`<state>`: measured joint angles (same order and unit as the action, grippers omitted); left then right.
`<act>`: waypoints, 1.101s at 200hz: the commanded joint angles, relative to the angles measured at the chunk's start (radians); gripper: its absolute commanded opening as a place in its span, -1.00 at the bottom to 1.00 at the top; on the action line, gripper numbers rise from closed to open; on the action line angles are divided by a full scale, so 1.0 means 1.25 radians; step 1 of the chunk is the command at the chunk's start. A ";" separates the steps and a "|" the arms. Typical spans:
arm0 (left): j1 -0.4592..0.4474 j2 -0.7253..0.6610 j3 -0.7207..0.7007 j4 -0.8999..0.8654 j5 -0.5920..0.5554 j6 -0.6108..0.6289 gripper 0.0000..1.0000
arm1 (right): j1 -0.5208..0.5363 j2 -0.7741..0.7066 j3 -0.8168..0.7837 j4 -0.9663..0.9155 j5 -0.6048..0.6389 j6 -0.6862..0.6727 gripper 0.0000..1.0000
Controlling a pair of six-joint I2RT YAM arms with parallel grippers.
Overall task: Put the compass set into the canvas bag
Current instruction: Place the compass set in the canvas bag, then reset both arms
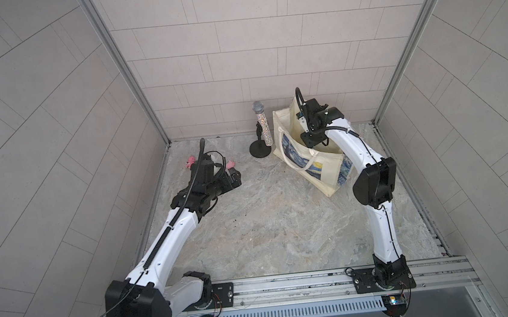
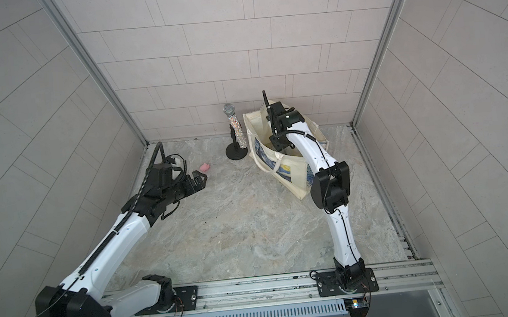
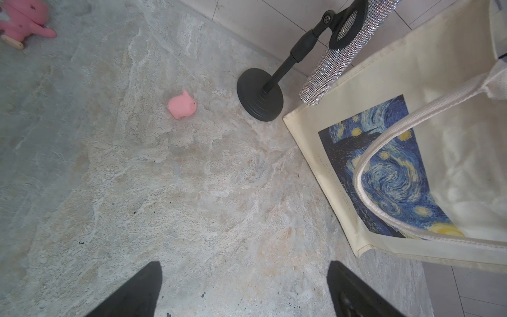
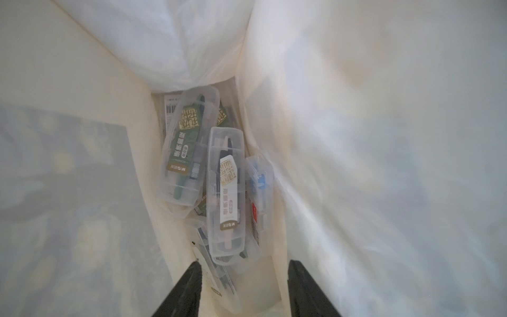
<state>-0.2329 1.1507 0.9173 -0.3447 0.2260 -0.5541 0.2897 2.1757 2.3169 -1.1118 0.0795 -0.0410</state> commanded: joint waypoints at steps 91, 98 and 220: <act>0.017 0.021 0.010 0.080 0.049 -0.014 1.00 | -0.097 -0.831 -0.708 0.410 0.268 0.128 0.86; 0.016 0.027 0.016 0.086 0.050 -0.018 1.00 | -0.136 -0.856 -0.761 0.422 0.284 0.149 0.85; 0.039 0.146 -0.094 0.358 -0.219 0.086 1.00 | -0.335 -0.826 -1.645 1.486 0.075 0.112 0.86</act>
<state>-0.2043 1.3365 0.8497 -0.0437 0.0902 -0.5304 -0.1699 1.0603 0.2787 0.3305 0.2455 0.1574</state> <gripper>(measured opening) 0.999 0.932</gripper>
